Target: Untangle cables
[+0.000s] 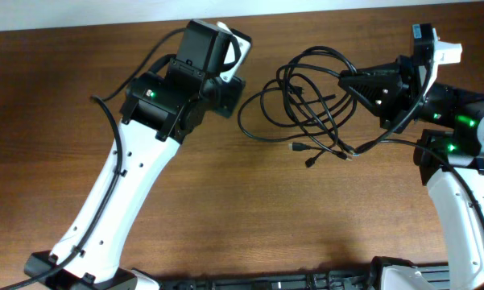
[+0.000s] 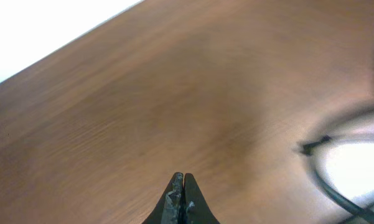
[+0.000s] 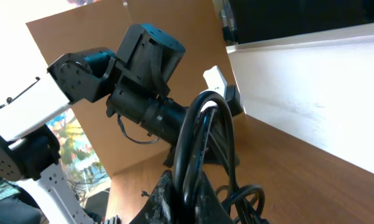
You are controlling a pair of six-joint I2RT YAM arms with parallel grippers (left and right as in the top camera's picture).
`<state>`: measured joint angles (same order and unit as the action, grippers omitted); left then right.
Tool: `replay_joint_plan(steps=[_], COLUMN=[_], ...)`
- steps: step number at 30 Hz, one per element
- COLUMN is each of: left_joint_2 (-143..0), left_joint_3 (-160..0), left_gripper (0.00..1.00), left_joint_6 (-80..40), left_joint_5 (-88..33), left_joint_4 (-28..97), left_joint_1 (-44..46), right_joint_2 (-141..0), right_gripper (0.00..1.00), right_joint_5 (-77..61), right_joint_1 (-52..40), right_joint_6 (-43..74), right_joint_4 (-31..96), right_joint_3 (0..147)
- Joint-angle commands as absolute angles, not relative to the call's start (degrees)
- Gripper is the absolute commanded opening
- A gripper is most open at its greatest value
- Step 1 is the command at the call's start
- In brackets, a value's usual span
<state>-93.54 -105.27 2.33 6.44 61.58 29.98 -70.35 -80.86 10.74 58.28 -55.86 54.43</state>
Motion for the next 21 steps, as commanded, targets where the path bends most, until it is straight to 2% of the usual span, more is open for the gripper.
replay_joint_plan(steps=[1, 3, 4, 5, 15, 19, 21], left_joint_2=[-93.65, -93.65, -93.65, -93.65, -91.22, -89.10, -89.45], left_joint_3=[-105.80, -105.80, -105.80, -105.80, -105.80, -105.80, -105.80], left_gripper=[0.01, 0.68, 0.88, 1.00, 0.99, 0.99, 0.99], left_joint_6=[-2.04, 4.89, 7.27, 8.60, 9.74, 19.42, 19.40], left_joint_5=[10.76, 3.29, 0.91, -0.23, -1.17, -17.32, -18.26], left_joint_4=[61.69, 63.26, 64.29, 65.36, 66.52, 68.31, 68.25], left_joint_1=[29.85, 29.85, 29.85, 29.85, 29.85, 29.85, 29.85], right_joint_2=[-69.84, -69.87, -69.87, -69.87, -69.91, -69.91, -69.91], right_gripper=[0.04, 0.04, 0.04, 0.04, 0.04, 0.04, 0.04], right_joint_5=[-78.78, -78.28, -77.67, -77.25, -77.34, -77.21, -77.08], right_joint_1=[11.07, 11.07, 11.07, 11.07, 13.39, 13.54, 13.52], right_joint_6=[59.00, 59.00, 58.98, 58.96, 58.41, 59.05, 59.48], right_joint_4=[-56.42, -56.42, -56.42, -56.42, -56.40, -56.42, -56.42], right_joint_3=[54.98, 54.98, 54.98, 54.98, 54.98, 54.98, 54.98])
